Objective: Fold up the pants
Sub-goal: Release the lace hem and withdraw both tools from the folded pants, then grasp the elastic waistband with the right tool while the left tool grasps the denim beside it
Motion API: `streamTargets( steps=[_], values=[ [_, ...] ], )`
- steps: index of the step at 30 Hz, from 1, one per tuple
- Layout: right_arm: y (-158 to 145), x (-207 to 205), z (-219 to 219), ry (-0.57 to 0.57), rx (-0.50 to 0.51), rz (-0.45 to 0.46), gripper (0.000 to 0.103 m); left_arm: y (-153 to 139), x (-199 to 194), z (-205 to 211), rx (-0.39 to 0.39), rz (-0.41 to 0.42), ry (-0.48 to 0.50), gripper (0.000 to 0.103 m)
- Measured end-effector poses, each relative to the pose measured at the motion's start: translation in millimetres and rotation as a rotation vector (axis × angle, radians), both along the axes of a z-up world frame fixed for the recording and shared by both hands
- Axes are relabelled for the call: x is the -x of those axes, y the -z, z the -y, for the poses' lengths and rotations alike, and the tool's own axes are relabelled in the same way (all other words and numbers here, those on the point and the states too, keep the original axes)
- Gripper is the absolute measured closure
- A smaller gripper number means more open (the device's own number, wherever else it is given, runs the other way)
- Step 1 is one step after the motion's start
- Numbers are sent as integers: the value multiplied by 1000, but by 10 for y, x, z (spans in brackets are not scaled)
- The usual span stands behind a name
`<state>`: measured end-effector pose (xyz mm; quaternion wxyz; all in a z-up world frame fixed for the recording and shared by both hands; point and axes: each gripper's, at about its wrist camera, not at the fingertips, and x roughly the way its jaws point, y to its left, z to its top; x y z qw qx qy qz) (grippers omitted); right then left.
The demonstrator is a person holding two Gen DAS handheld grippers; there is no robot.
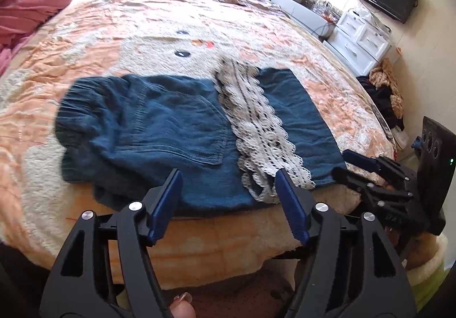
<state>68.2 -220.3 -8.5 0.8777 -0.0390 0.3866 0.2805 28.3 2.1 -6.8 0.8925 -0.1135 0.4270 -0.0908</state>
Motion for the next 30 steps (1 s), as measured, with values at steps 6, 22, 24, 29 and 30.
streamTargets(
  steps=[6, 22, 24, 29, 30],
  values=[
    [-214, -57, -92, 0, -47, 29, 34, -92, 174, -358, -43, 19, -105, 22],
    [-505, -299, -849, -144, -38, 60, 16, 61, 328, -1061, 18, -49, -243, 10],
    [-492, -384, -995, -177, -27, 46, 15, 85, 303, -1061, 27, -55, -240, 10],
    [-413, -652, -1403, -268, -15, -20, 15, 175, 226, -999, 72, -79, -197, 10],
    [-398, -705, -1486, -287, -16, -39, 15, 198, 209, -974, 77, -83, -186, 10]
  ],
)
